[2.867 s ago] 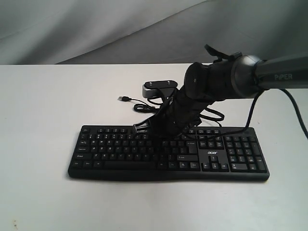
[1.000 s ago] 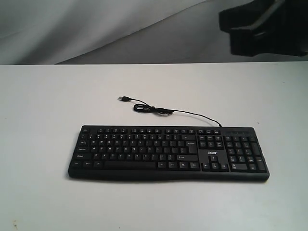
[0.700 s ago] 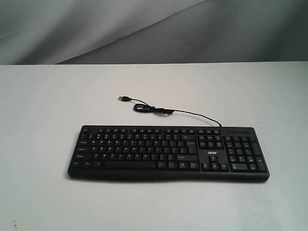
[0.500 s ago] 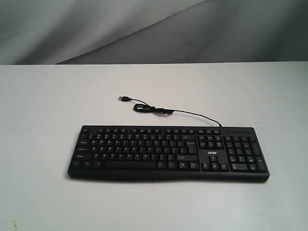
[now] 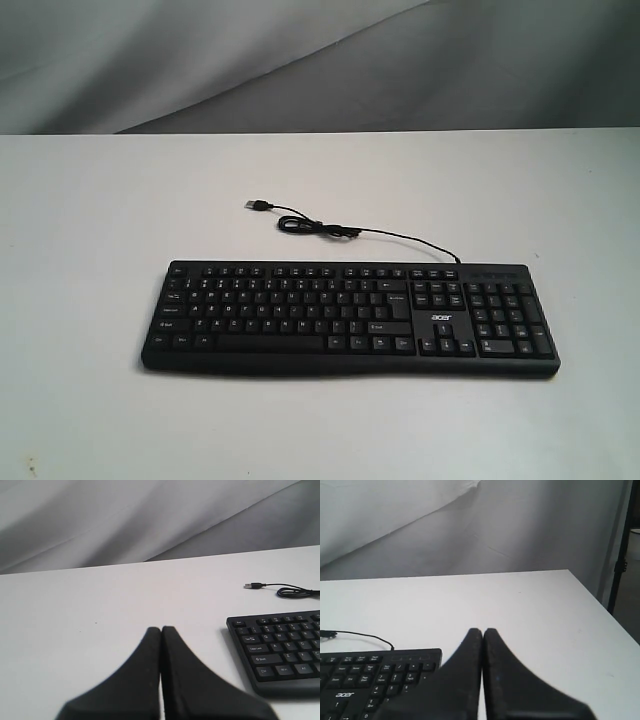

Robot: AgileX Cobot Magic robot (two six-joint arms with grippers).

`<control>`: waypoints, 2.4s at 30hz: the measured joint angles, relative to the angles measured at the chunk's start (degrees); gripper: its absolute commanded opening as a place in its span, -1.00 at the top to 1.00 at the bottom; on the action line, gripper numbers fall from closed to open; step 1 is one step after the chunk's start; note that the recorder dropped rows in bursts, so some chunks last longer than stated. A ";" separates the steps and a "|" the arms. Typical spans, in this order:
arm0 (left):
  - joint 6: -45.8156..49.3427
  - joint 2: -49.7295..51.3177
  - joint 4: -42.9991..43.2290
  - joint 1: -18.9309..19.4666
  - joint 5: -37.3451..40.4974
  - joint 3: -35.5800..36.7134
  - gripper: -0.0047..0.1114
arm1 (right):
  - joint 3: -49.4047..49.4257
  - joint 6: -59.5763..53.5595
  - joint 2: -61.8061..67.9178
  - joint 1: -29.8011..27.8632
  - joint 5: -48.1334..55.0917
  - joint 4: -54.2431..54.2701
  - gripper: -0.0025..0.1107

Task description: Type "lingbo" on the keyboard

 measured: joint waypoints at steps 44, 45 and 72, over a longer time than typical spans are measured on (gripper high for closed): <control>0.00 0.00 0.00 0.00 0.00 0.00 0.91 | 0.03 3.66 -1.30 0.00 9.19 -7.98 0.96; 0.00 0.00 0.00 0.00 0.00 0.00 0.91 | 0.03 3.66 -1.30 0.00 9.19 -7.98 0.96; 0.00 0.00 0.00 0.00 0.00 0.00 0.91 | 0.03 3.66 -1.30 0.00 9.19 -7.98 0.96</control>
